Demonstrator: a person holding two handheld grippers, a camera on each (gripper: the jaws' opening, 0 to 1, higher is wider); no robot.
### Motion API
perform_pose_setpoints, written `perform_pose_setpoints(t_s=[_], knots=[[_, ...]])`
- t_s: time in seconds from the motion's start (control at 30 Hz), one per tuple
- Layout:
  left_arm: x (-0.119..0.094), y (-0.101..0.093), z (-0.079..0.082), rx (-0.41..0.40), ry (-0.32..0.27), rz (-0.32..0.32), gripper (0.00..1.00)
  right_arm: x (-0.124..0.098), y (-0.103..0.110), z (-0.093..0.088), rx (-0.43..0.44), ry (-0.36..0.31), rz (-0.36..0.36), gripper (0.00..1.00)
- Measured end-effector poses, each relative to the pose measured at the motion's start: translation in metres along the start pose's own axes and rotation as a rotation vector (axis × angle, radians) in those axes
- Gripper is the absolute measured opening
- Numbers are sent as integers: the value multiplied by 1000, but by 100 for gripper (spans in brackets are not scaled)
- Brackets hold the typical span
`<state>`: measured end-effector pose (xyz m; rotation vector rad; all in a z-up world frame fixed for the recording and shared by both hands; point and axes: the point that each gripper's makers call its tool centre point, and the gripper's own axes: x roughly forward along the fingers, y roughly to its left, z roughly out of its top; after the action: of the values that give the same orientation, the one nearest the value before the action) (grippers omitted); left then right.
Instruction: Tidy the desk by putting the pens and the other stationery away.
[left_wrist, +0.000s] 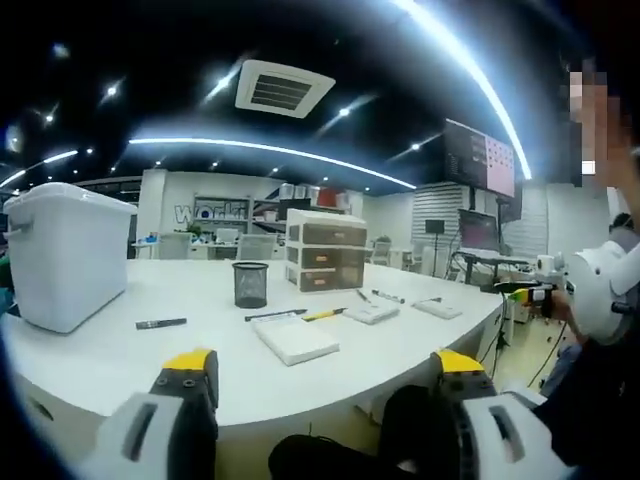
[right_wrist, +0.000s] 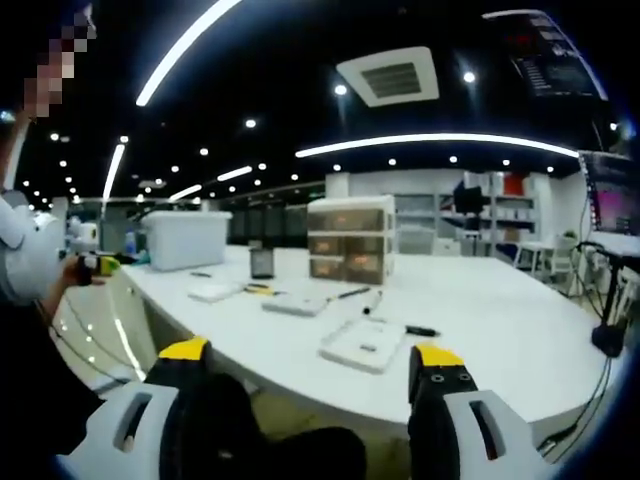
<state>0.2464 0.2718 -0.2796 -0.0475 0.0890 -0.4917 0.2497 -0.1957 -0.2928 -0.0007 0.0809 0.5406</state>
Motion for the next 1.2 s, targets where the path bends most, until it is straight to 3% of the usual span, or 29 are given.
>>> perform_pose_setpoints(t_s=[0.3, 0.4, 0.83, 1.2], knots=[[1, -3, 0, 2, 3, -5, 85, 1, 1, -5, 4, 12, 8, 76], [1, -11, 4, -43, -21, -55, 85, 1, 4, -2, 13, 0, 26, 77], [4, -12, 5, 31, 9, -37, 85, 6, 11, 11, 0, -2, 63, 77], [6, -10, 3, 72, 42, -28, 85, 13, 13, 18, -53, 38, 85, 77]])
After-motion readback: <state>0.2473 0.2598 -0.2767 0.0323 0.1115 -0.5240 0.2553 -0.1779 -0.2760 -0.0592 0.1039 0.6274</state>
